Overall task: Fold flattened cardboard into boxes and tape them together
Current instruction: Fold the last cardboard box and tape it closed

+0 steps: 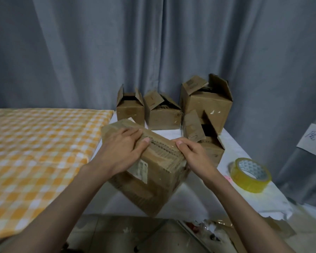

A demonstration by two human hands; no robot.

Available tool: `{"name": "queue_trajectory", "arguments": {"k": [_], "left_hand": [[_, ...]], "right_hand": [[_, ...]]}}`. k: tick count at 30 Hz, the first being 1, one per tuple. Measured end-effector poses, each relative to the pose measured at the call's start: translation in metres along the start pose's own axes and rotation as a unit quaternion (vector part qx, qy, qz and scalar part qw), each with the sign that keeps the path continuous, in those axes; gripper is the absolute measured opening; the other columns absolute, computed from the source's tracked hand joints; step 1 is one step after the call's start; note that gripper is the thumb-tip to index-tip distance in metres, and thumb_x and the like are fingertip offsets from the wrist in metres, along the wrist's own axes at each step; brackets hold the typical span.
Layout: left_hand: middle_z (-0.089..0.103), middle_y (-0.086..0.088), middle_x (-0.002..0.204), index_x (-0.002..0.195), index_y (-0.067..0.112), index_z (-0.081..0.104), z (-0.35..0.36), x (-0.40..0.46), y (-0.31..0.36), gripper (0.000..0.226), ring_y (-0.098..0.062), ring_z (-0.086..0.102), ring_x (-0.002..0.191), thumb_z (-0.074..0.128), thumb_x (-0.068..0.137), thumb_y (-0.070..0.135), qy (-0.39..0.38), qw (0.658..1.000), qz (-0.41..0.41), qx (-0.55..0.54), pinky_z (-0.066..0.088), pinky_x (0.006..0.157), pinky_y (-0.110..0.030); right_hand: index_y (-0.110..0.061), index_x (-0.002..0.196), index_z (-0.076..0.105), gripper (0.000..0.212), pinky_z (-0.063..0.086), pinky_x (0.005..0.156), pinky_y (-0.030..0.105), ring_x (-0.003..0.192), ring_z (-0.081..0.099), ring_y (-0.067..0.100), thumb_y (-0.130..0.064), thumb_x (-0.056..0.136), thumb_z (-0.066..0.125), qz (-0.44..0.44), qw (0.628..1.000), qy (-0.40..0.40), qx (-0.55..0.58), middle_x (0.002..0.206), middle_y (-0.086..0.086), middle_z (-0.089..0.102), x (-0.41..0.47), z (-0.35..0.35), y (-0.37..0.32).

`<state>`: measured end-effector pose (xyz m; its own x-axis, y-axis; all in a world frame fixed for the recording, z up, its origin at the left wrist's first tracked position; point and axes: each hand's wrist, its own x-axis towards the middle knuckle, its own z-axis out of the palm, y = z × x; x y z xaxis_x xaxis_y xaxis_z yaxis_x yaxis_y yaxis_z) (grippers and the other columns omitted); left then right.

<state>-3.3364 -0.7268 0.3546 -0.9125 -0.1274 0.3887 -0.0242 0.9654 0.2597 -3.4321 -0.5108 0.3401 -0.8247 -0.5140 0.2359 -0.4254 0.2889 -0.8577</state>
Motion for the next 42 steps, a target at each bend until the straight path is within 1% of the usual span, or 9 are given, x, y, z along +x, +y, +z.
{"name": "queue_trajectory", "arguments": {"k": [4, 8, 14, 19, 28, 32, 36, 40, 42], "left_hand": [[0.057, 0.001, 0.131, 0.13, 0.026, 0.061, -0.019, 0.002, -0.033, 0.06, -0.018, 0.046, 0.118, 0.028, 0.096, 0.062, 0.115, 0.989, -0.086, -0.026, 0.04, 0.1, -0.042], [0.057, -0.01, 0.137, 0.136, 0.022, 0.056, -0.015, 0.006, -0.068, 0.059, -0.033, 0.049, 0.125, 0.029, 0.099, 0.059, -0.005, 0.974, -0.225, -0.031, 0.04, 0.091, -0.04], [0.066, -0.015, 0.115, 0.11, 0.016, 0.066, -0.01, 0.001, -0.078, 0.058, -0.036, 0.056, 0.106, 0.023, 0.101, 0.054, -0.012, 0.976, -0.217, -0.03, 0.043, 0.083, -0.042], [0.066, -0.017, 0.103, 0.092, 0.016, 0.063, -0.012, -0.005, -0.073, 0.055, -0.037, 0.055, 0.099, 0.021, 0.103, 0.049, 0.014, 0.979, -0.202, -0.014, 0.036, 0.075, -0.041], [0.064, -0.014, 0.098, 0.105, 0.022, 0.057, -0.033, -0.037, -0.059, 0.071, -0.033, 0.053, 0.085, 0.012, 0.091, 0.076, 0.103, 0.962, -0.251, 0.025, 0.04, 0.071, -0.041], [0.066, -0.005, 0.095, 0.104, 0.027, 0.059, -0.051, -0.046, -0.052, 0.061, -0.032, 0.057, 0.091, 0.023, 0.091, 0.074, 0.211, 0.945, -0.236, -0.077, 0.04, 0.073, -0.04], [0.065, 0.022, 0.087, 0.093, 0.033, 0.059, -0.059, -0.05, -0.041, 0.041, 0.002, 0.059, 0.084, 0.04, 0.089, 0.069, 0.291, 0.892, -0.198, -0.282, 0.041, 0.07, -0.028], [0.064, 0.026, 0.088, 0.083, 0.035, 0.056, -0.06, -0.05, -0.042, 0.027, 0.004, 0.058, 0.084, 0.053, 0.082, 0.062, 0.316, 0.842, -0.204, -0.386, 0.044, 0.073, -0.023], [0.064, 0.025, 0.099, 0.098, 0.033, 0.06, -0.057, -0.051, -0.05, 0.036, 0.002, 0.06, 0.096, 0.056, 0.077, 0.063, 0.295, 0.835, -0.223, -0.407, 0.046, 0.077, -0.023]], "right_hand": [[-0.024, 0.105, 0.074, 0.034, 0.047, 0.093, 0.031, 0.105, 0.064, 0.007, -0.024, 0.107, 0.041, -0.018, 0.999, -0.037, 0.017, 0.106, -0.012, 0.073, 0.009, -0.01, -0.002], [-0.026, 0.111, 0.068, 0.036, 0.046, 0.087, 0.036, 0.105, 0.062, 0.016, -0.047, 0.105, 0.039, 0.03, 0.998, 0.049, -0.026, 0.108, -0.006, 0.069, 0.008, -0.005, 0.0], [-0.017, 0.098, 0.068, 0.096, 0.051, 0.091, 0.046, 0.096, 0.064, 0.025, -0.092, 0.078, 0.012, 0.11, 0.978, 0.028, -0.175, 0.102, 0.005, 0.07, -0.029, -0.004, -0.005], [-0.016, 0.12, 0.066, 0.085, 0.053, 0.093, 0.054, 0.109, 0.061, 0.032, -0.076, 0.091, 0.014, 0.142, 0.98, -0.011, -0.141, 0.122, 0.015, 0.065, -0.037, 0.004, -0.012], [-0.023, 0.131, 0.062, 0.067, 0.043, 0.107, 0.05, 0.123, 0.056, 0.027, -0.063, 0.101, 0.018, 0.118, 0.99, -0.026, -0.068, 0.132, 0.008, 0.063, -0.029, 0.006, -0.028], [-0.031, 0.128, 0.062, 0.068, 0.043, 0.108, 0.051, 0.122, 0.058, 0.023, -0.074, 0.094, 0.022, 0.099, 0.995, 0.013, 0.018, 0.128, -0.001, 0.066, -0.024, 0.005, -0.043], [-0.033, 0.12, 0.061, 0.066, 0.042, 0.107, 0.049, 0.119, 0.057, 0.019, -0.078, 0.085, 0.03, 0.096, 0.988, 0.078, 0.087, 0.124, -0.006, 0.064, -0.018, 0.001, -0.051], [-0.031, 0.116, 0.056, 0.018, 0.047, 0.079, 0.031, 0.104, 0.061, 0.014, -0.04, 0.101, 0.053, 0.078, 0.977, 0.126, 0.152, 0.121, -0.004, 0.06, -0.016, 0.006, -0.048], [-0.029, 0.135, 0.049, 0.038, 0.047, 0.075, 0.026, 0.11, 0.06, 0.013, -0.02, 0.099, 0.059, 0.075, 0.972, 0.119, 0.186, 0.132, -0.002, 0.055, -0.015, 0.01, -0.043]]}}
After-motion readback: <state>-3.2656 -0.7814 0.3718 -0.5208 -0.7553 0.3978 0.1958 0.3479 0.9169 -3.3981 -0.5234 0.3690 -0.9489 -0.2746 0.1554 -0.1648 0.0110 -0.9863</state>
